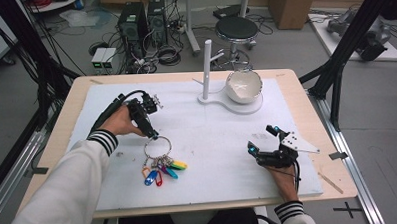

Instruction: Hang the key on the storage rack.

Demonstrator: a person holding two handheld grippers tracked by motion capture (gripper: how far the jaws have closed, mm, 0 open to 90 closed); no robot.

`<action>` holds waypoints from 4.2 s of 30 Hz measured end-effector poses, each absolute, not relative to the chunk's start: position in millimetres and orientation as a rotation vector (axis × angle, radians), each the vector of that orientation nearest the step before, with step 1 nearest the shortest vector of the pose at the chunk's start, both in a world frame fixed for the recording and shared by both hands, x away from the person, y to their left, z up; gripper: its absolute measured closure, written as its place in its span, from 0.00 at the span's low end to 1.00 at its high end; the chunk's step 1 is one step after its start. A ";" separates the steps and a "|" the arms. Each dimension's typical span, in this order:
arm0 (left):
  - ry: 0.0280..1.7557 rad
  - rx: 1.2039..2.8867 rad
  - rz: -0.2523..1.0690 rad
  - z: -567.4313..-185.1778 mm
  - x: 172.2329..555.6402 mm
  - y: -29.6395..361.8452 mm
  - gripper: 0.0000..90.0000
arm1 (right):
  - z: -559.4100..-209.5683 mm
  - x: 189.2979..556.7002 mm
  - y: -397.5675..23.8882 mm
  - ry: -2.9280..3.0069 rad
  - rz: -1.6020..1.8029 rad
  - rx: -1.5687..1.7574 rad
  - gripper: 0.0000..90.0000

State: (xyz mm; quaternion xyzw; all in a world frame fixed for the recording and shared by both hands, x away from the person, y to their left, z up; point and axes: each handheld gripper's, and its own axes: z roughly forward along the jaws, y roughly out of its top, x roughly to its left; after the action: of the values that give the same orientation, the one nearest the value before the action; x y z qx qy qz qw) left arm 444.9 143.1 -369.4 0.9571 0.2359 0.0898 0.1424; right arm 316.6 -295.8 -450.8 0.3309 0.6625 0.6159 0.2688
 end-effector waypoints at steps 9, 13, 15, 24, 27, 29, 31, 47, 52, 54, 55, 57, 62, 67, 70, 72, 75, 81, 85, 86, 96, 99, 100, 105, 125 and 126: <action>0.687 2.823 0.210 -380.8 446.3 135.7 0.03 | -450.8 316.6 -295.7 1.785 1.659 0.892 0.03; 0.689 2.852 0.180 -384.0 446.6 133.3 0.11 | -450.7 316.5 -295.8 1.787 1.659 0.891 0.03; 0.701 2.862 0.179 -386.2 446.4 132.3 0.12 | -450.8 316.6 -295.6 1.784 1.660 0.893 0.03; 0.717 2.912 0.145 -391.8 447.1 129.3 0.25 | -450.8 316.6 -295.7 1.785 1.660 0.893 0.03; 0.748 2.913 0.133 -393.2 447.0 128.6 0.33 | -450.9 316.6 -295.7 1.784 1.659 0.893 0.03; 0.768 2.915 0.126 -393.2 447.3 128.3 0.38 | -450.8 316.6 -295.8 1.786 1.661 0.892 0.03; 0.783 2.911 0.116 -394.1 447.5 127.8 0.39 | -450.9 316.6 -295.7 1.784 1.660 0.893 0.03; 0.864 2.957 0.098 -396.6 446.5 124.3 0.69 | -450.8 316.7 -295.8 1.784 1.662 0.894 0.03; 0.885 2.966 0.086 -397.9 446.1 123.0 0.73 | -450.9 316.7 -296.0 1.785 1.661 0.893 0.03; 0.899 2.970 0.089 -398.3 446.2 122.4 0.75 | -450.9 316.8 -296.0 1.785 1.661 0.892 0.03; 0.903 2.970 0.083 -398.8 446.2 122.2 0.76 | -450.9 316.8 -296.0 1.785 1.661 0.892 0.03; 0.924 2.971 0.085 -399.2 446.1 121.9 0.76 | -450.8 316.7 -296.0 1.784 1.662 0.895 0.03; 0.953 2.971 0.085 -400.2 446.2 121.4 0.81 | -450.9 316.7 -295.9 1.784 1.661 0.895 0.03; 0.978 2.975 0.084 -401.4 446.6 120.4 0.83 | -450.9 316.7 -295.9 1.785 1.661 0.893 0.03; 0.985 2.977 0.076 -401.3 447.6 118.6 0.86 | -450.8 316.7 -296.0 1.785 1.659 0.893 0.03; 0.996 2.975 0.076 -402.3 447.2 116.5 0.91 | -450.8 316.7 -295.8 1.784 1.661 0.895 0.03; 0.999 2.984 0.079 -402.9 447.2 114.9 0.92 | -450.8 316.7 -296.0 1.785 1.659 0.893 0.03; 0.998 2.989 0.076 -402.9 446.6 113.9 0.95 | -450.9 316.7 -296.0 1.784 1.662 0.895 0.03; 0.967 2.996 0.081 -402.4 445.6 113.8 0.96 | -450.8 316.6 -295.8 1.786 1.661 0.893 0.03; 0.960 2.995 0.083 -402.0 445.4 114.2 0.96 | -450.9 316.6 -295.7 1.784 1.659 0.893 0.03; 0.846 2.922 0.127 -382.9 439.9 124.5 0.96 | -450.8 316.6 -295.7 1.784 1.658 0.894 0.03; 0.763 2.895 0.135 -372.8 436.8 129.6 0.97 | -450.8 316.5 -296.0 1.781 1.660 0.903 0.03; 0.751 2.883 0.137 -369.4 435.6 131.2 0.97 | -450.7 316.5 -295.9 1.781 1.661 0.905 0.03; 0.705 2.772 0.117 -355.4 427.7 141.5 0.97 | -450.7 316.8 -296.2 1.774 1.660 0.905 0.03; 0.433 2.358 0.092 -311.6 399.5 171.6 0.97 | -430.6 324.4 -292.4 1.876 1.692 0.914 0.03; 0.418 2.342 0.104 -310.6 398.1 171.2 0.97 | -422.7 325.7 -290.5 1.890 1.716 0.885 0.03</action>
State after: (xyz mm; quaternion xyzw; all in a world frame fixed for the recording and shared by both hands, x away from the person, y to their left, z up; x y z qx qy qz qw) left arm 398.1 171.2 -310.6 0.9133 0.1630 0.0405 0.3710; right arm 325.7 -290.5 -422.7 0.3197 0.6827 0.6198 0.2184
